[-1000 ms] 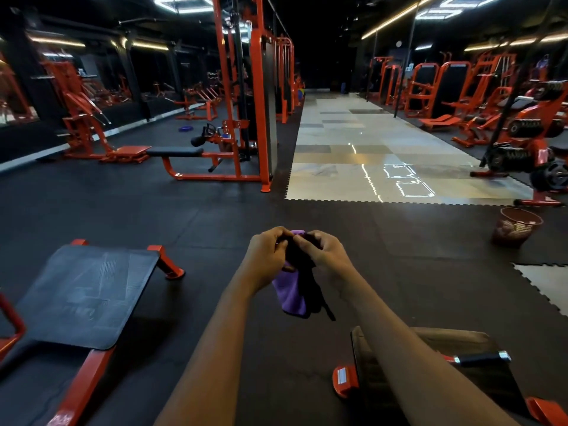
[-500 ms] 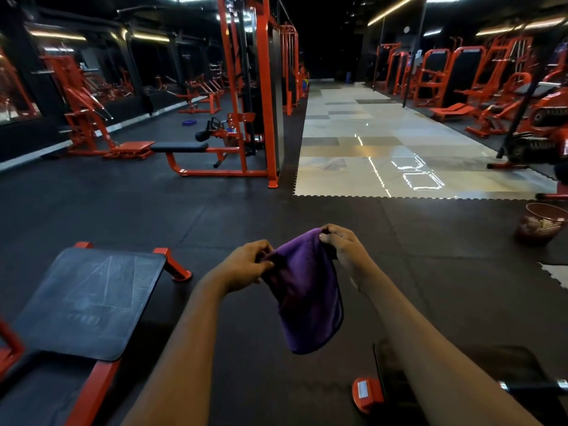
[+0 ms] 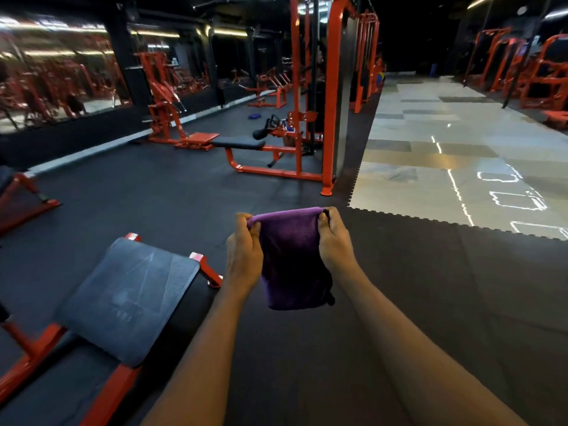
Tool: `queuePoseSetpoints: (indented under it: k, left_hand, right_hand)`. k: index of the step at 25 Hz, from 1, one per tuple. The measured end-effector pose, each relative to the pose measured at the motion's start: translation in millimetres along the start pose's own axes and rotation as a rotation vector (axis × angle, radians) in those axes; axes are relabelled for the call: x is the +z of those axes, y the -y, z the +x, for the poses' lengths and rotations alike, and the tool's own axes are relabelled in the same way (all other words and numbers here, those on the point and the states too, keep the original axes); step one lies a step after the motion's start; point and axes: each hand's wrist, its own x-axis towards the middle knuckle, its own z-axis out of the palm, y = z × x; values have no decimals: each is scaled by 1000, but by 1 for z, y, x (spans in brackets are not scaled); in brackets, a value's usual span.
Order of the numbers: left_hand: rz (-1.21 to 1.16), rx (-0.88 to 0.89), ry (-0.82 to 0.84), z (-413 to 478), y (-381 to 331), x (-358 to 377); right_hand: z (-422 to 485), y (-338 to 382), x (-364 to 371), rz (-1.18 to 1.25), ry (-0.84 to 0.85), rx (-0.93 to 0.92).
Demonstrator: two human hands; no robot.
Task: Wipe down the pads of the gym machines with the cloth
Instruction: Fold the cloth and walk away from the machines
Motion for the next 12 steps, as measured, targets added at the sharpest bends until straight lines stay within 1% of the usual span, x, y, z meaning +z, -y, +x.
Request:
queuePoseSetpoints:
  k: [3, 7, 9, 12]
  left_hand:
    - [29, -55, -103, 40, 19, 17]
    - [66, -63, -195, 112, 71, 40]
    - [46, -96, -232, 158, 105, 49]
    - [-15, -137, -229, 242, 158, 57]
  right_hand:
    - [54, -13, 30, 8, 35, -26]
    - [138, -43, 75, -16, 81, 89]
    - [190, -57, 102, 22, 154, 132]
    - [273, -70, 151, 110, 333, 158]
